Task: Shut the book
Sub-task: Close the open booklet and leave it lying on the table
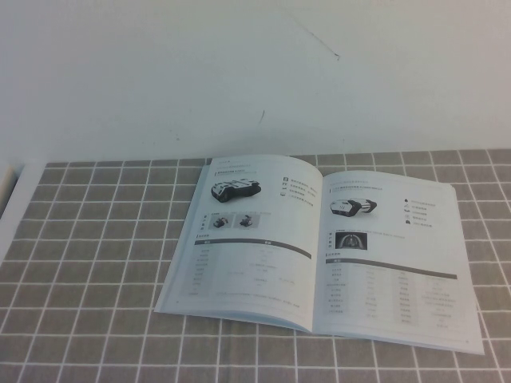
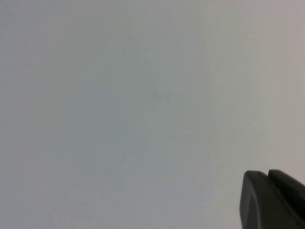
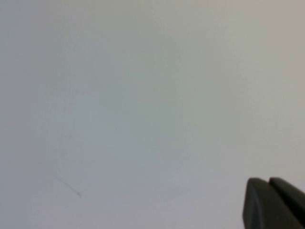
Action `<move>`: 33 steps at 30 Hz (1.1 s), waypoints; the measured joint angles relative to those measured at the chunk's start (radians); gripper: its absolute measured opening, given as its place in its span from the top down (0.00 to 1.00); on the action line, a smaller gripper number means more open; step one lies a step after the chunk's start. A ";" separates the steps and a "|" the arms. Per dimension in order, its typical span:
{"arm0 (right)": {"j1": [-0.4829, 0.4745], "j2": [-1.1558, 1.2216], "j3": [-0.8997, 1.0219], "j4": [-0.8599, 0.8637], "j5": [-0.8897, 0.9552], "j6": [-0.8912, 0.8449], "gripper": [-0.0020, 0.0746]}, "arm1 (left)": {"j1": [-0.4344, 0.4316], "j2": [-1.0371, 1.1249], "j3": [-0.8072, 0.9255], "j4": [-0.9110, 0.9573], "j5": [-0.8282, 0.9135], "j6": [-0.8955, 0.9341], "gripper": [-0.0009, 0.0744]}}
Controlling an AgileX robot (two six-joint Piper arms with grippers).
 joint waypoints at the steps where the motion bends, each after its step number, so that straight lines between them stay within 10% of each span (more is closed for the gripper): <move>1: 0.000 0.020 -0.040 0.000 0.060 -0.021 0.98 | 0.000 0.028 -0.049 -0.006 0.064 0.015 0.99; 13: 0.000 0.713 -0.512 0.131 0.712 -0.224 0.98 | 0.000 0.649 -0.373 -0.122 0.540 -0.009 0.99; 25: 0.031 1.476 -0.602 0.637 0.561 -0.828 0.98 | 0.000 1.188 -0.474 -0.341 0.494 0.075 0.99; 33: 0.132 1.847 -0.764 0.702 0.526 -0.878 0.98 | 0.000 1.452 -0.622 -0.393 0.522 0.080 0.99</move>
